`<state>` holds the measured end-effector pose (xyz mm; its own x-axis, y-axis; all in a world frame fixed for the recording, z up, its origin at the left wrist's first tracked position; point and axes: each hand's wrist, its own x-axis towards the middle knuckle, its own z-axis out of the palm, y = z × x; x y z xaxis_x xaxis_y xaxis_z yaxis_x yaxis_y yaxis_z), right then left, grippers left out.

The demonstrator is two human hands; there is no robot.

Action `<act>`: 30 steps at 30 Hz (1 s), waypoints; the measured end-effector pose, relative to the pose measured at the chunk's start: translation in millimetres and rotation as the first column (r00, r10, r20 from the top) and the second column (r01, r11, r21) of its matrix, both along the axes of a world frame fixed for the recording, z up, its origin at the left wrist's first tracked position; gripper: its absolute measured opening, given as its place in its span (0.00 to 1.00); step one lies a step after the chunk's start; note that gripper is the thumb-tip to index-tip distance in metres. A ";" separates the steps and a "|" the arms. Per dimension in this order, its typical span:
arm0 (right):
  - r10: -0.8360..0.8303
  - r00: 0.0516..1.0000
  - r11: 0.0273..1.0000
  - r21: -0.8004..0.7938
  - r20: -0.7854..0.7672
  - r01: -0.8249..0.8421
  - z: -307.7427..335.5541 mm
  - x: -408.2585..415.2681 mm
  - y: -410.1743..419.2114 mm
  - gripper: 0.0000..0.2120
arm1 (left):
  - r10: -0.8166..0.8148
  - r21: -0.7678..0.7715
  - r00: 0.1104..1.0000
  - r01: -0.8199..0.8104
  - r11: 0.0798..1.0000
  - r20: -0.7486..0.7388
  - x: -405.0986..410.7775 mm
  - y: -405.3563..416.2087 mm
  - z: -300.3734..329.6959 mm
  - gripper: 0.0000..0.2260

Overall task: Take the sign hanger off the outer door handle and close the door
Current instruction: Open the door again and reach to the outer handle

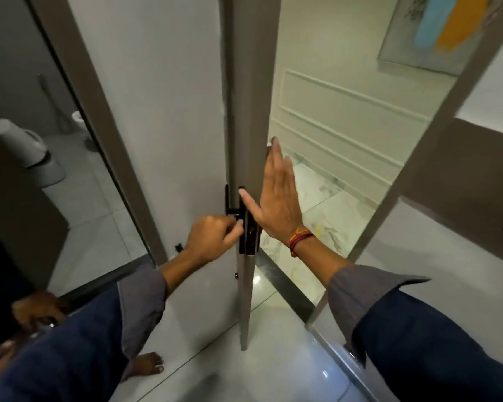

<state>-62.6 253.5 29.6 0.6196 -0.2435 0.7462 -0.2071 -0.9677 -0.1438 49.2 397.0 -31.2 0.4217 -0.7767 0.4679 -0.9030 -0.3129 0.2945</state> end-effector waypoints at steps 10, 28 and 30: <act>-0.015 0.998 0.978 -0.205 0.060 0.027 9.0 11.8 -37.0 0.53 | -0.183 0.105 0.980 0.191 0.976 -0.083 54.7 -49.1 -8.5 0.26; -0.552 0.833 0.771 -0.404 -0.037 0.493 29.8 -114.4 -182.9 0.59 | -0.344 0.061 0.933 0.352 0.934 -0.108 -44.2 -210.5 -20.8 0.35; -0.643 0.763 0.697 -0.470 -0.075 0.541 34.5 -125.6 -198.4 0.57 | -0.358 0.040 0.916 0.371 0.928 -0.182 -55.6 -241.8 -19.5 0.35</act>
<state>-188.2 55.1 64.0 0.6050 -0.3311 0.7241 -0.7327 -0.5874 0.3436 -6.3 155.2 -50.6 0.1705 -0.9202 0.3523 -0.8975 0.0025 0.4409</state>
